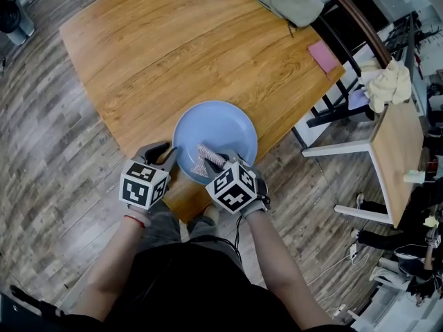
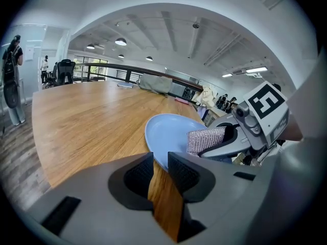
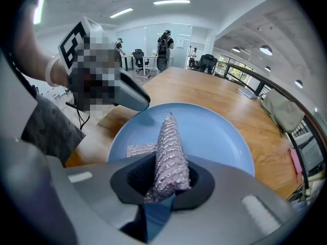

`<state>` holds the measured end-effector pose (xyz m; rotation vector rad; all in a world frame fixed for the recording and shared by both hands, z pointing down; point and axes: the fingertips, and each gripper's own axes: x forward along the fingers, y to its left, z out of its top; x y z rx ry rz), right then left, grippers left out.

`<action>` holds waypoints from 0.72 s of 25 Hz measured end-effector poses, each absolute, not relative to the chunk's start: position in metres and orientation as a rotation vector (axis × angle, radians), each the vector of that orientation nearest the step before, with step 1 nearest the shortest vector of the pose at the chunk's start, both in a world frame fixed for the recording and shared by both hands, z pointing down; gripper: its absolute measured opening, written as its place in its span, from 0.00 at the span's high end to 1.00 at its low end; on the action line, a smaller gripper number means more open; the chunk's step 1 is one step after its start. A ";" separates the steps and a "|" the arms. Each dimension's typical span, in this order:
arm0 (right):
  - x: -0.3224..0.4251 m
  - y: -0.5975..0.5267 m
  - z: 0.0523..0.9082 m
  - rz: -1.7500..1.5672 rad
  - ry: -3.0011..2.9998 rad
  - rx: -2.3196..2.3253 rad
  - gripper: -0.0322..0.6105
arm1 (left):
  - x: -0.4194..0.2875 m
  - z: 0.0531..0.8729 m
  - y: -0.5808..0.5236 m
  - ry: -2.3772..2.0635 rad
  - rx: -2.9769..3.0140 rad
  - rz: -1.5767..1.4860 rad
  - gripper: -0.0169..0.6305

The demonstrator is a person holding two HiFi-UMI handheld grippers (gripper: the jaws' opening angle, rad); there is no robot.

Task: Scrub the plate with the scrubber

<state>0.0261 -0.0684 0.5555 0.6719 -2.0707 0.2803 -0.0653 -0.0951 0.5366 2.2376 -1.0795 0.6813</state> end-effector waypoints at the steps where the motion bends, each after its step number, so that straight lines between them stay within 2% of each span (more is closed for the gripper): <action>1: 0.028 -0.069 0.553 0.293 -2.073 0.679 0.84 | -0.066 0.536 -0.094 -1.084 2.235 0.683 0.84; 10: 0.061 -0.077 0.539 0.336 -2.067 0.776 0.84 | -0.075 0.536 -0.088 -1.134 2.209 0.718 0.85; 13: 0.071 -0.082 0.535 0.342 -2.074 0.819 0.84 | -0.079 0.537 -0.087 -1.166 2.193 0.750 0.92; 18: 0.085 -0.089 0.521 0.332 -2.113 0.906 0.84 | -0.085 0.534 -0.086 -1.215 2.181 0.752 0.98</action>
